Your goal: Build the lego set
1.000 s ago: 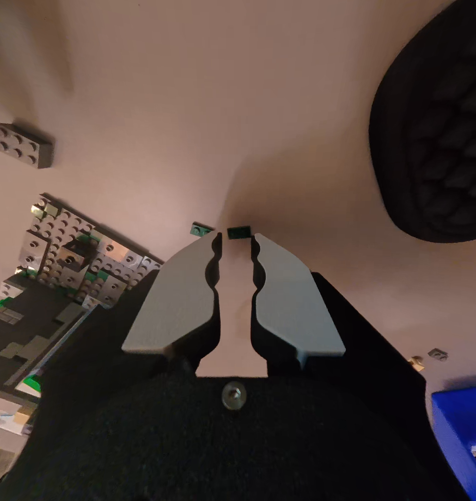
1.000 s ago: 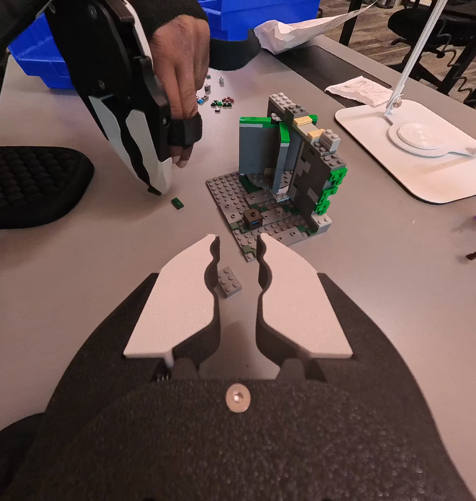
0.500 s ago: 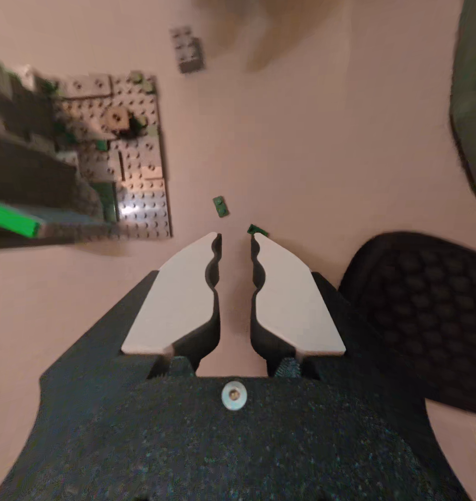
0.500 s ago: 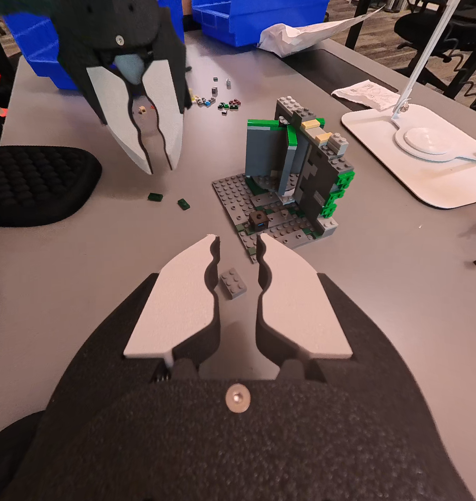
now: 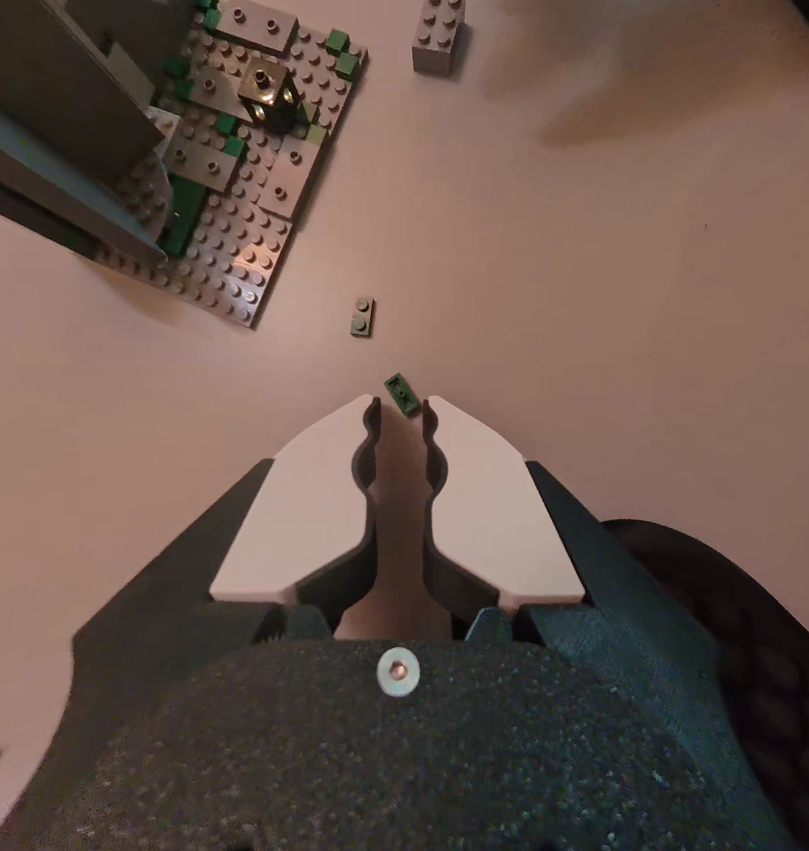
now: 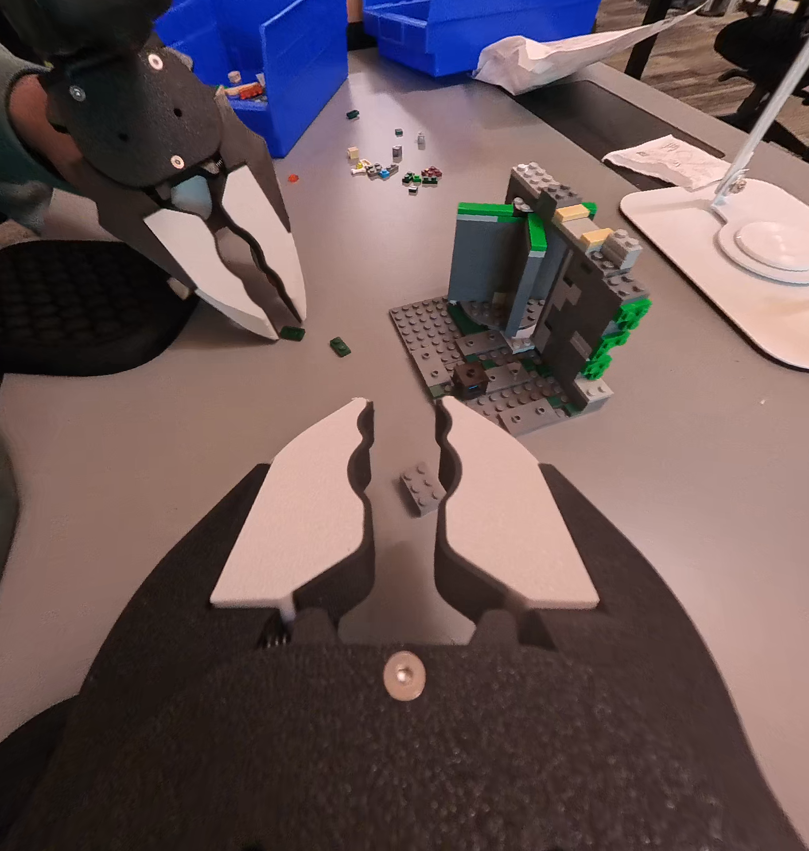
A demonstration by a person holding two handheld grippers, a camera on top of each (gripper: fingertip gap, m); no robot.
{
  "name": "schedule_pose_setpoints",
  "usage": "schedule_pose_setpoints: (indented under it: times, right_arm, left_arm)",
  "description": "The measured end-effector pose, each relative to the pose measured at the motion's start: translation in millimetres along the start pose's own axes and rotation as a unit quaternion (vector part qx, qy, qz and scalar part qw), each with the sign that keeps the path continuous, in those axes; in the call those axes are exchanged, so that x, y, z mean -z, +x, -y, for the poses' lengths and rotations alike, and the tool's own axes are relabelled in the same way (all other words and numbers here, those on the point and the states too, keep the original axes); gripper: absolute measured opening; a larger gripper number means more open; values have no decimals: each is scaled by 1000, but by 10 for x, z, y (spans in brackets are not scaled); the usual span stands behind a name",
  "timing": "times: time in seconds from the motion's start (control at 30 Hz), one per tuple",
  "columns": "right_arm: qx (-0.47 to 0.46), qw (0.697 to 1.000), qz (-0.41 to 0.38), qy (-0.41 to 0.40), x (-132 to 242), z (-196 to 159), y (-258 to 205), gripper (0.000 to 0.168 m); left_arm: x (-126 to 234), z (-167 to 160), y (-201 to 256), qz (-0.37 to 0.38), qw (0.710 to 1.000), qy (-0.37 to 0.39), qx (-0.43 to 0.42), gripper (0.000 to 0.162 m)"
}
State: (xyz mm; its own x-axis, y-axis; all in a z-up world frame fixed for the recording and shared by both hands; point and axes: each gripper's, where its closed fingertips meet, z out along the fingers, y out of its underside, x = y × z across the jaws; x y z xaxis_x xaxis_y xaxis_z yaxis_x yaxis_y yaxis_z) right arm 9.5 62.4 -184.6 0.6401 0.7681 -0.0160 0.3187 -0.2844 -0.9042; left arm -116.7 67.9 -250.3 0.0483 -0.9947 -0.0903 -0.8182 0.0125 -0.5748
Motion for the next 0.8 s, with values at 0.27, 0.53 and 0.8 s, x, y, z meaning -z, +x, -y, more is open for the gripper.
schedule_pose_setpoints:
  times: [0.27,0.53,0.8]
  right_arm:
    - [43,998,38,3,-93,8,-206,25]
    - [279,954,94,50,-235,167,-773,19]
    - [402,907,115,58,-253,134,-1078,13]
  left_arm:
    - [-22,20,25,-44,998,20,31,8]
    - [238,480,487,-299,941,132,87,8]
    - [431,736,685,-410,893,167,77,8]
